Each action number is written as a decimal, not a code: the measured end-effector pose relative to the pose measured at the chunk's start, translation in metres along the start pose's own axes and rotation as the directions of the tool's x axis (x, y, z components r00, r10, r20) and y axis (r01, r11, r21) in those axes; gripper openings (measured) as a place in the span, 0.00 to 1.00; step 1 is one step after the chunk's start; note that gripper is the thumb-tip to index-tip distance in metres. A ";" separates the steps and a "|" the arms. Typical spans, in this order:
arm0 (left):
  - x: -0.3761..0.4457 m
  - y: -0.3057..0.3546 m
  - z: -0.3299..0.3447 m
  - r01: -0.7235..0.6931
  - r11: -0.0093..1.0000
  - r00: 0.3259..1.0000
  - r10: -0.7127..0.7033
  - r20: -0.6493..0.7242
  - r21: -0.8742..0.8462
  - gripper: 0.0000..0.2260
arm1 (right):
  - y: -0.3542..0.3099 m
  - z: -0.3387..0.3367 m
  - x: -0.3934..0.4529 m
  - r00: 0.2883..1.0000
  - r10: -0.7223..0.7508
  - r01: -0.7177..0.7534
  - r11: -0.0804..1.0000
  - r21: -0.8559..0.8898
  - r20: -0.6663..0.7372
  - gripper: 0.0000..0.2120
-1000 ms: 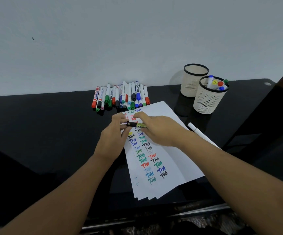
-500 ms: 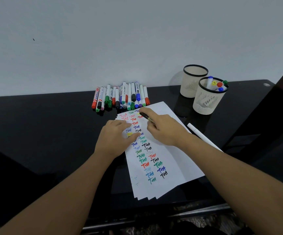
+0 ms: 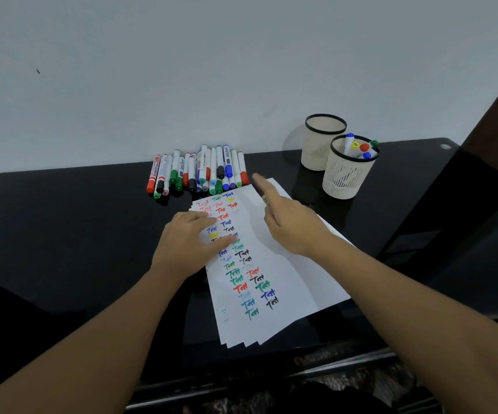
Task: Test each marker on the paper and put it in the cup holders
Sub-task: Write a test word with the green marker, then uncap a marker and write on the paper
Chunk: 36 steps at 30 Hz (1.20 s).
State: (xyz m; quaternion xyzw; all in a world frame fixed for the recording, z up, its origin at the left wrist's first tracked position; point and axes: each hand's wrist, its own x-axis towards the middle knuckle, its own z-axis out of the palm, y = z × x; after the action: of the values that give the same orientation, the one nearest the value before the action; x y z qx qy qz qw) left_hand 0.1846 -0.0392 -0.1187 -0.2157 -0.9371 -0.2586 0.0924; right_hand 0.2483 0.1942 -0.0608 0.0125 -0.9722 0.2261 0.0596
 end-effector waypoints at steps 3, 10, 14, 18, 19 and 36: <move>0.000 0.000 -0.001 0.004 1.000 1.000 -0.004 0.007 -0.022 0.35 | 0.023 -0.013 -0.011 0.988 0.089 -0.088 0.996 0.012 -0.124 0.21; 0.001 -0.002 0.000 0.029 0.996 0.999 -0.027 0.031 -0.087 0.33 | 0.081 -0.040 -0.052 0.939 0.238 -0.247 0.969 -0.006 -0.248 0.08; -0.001 0.002 -0.001 0.032 0.996 0.999 -0.029 0.039 -0.078 0.34 | 0.102 -0.037 -0.070 0.926 0.328 -0.329 0.944 0.028 -0.186 0.10; -0.002 0.004 -0.002 0.037 0.997 0.999 -0.034 0.040 -0.071 0.33 | 0.109 -0.028 -0.074 0.921 0.359 -0.350 0.933 0.088 -0.148 0.13; -0.002 0.004 -0.002 0.037 0.997 0.999 -0.035 0.038 -0.070 0.33 | 0.110 -0.026 -0.073 0.919 0.364 -0.351 0.930 0.106 -0.154 0.13; -0.003 0.006 -0.004 0.043 0.998 0.998 -0.041 0.040 -0.054 0.33 | 0.076 -0.023 -0.052 0.929 0.203 -0.229 0.972 -0.048 -0.308 0.13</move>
State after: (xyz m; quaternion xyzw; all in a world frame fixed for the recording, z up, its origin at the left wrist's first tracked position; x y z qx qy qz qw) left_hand 0.1903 -0.0373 -0.1134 -0.2033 -0.9355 -0.2820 0.0626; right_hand 0.2985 0.2722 -0.0800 -0.1317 -0.9557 0.1899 0.1823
